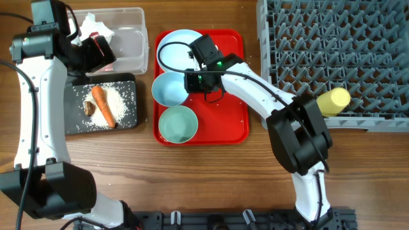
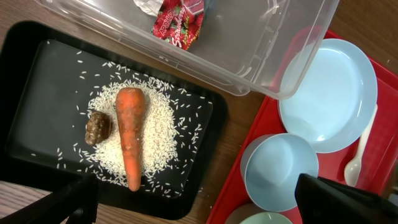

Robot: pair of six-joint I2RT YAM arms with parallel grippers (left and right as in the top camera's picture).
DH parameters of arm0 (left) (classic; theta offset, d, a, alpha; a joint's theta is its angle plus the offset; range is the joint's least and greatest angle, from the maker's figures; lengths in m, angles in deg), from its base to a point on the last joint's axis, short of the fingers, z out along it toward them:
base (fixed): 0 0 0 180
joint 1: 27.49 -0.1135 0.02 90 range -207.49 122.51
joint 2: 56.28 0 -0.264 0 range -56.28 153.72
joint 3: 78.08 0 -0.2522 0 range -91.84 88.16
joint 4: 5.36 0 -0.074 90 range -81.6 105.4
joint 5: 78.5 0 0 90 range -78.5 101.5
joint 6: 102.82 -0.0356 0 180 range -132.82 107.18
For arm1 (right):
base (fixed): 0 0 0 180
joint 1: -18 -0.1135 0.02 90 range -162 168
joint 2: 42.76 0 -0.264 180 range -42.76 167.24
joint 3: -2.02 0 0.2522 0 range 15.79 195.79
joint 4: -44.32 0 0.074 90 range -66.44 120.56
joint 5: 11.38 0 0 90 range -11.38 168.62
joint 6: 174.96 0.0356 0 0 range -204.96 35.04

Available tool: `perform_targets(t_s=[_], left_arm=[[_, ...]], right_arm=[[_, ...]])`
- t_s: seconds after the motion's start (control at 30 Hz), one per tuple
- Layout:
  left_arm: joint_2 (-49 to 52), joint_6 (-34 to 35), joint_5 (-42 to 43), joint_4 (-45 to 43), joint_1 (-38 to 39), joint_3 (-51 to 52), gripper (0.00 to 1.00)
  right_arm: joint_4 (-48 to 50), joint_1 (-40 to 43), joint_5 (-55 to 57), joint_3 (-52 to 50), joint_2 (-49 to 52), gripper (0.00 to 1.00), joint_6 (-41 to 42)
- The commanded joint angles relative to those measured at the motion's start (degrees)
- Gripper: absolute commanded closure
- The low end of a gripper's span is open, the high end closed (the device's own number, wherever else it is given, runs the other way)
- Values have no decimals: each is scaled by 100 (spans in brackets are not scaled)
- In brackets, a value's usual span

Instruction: Sort waste into correct bins and load items into the dishwasher rack

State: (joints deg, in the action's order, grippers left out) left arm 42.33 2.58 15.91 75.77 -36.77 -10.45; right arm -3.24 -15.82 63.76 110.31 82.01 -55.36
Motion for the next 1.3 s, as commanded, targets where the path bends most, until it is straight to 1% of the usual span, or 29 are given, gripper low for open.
perform_targets(t_s=[0.0,0.03,0.1,0.17,0.2,0.37,0.5,0.57,0.6,0.67,0.77,0.8,0.9,0.93,0.97,1.0,1.07,1.13,1.17,1.27], left_arm=[[-46,50,9,17,0,13,0],[-46,50,9,17,0,13,0],[-46,50,9,17,0,13,0],[-46,50,9,17,0,13,0],[-46,50,7,17,0,13,0],[-46,50,9,17,0,13,0],[-46,50,9,17,0,13,0],[-46,50,9,17,0,13,0],[-46,50,9,17,0,13,0],[-46,50,9,17,0,13,0],[-46,50,9,15,0,13,0],[-46,50,7,17,0,13,0],[-46,50,7,17,0,13,0],[-46,50,9,17,0,13,0],[-46,48,9,17,0,13,0],[-46,50,9,17,0,13,0],[-46,50,9,17,0,13,0],[-46,50,9,17,0,13,0],[-46,50,9,17,0,13,0],[-46,50,9,17,0,13,0]], right_arm=[[76,-46,197,24,315,69,203],[103,-46,195,24,337,69,214],[149,-46,197,24,343,75,212],[160,-33,240,24,339,94,243],[155,-7,240,24,339,96,302],[59,192,240,26,-9,96,328],[52,398,245,26,-769,96,31],[7,509,505,26,-1235,96,11],[-17,579,789,26,-1515,96,-129],[-164,748,1746,26,-1961,96,-264],[-334,1019,3687,26,-2382,96,-291],[-323,1110,4253,26,-2446,96,-433],[68,1434,6057,24,-2413,96,-1237],[284,1519,6363,24,-2365,96,-1475],[553,1602,6570,24,-2273,96,-1840],[992,1731,6736,24,-2133,96,-2610],[1635,1886,6988,24,-1878,96,-3770],[2092,1971,7270,24,-1635,96,-4629],[2339,2006,7403,24,-1484,96,-5195],[2865,2046,7503,24,-1056,96,-6605]])
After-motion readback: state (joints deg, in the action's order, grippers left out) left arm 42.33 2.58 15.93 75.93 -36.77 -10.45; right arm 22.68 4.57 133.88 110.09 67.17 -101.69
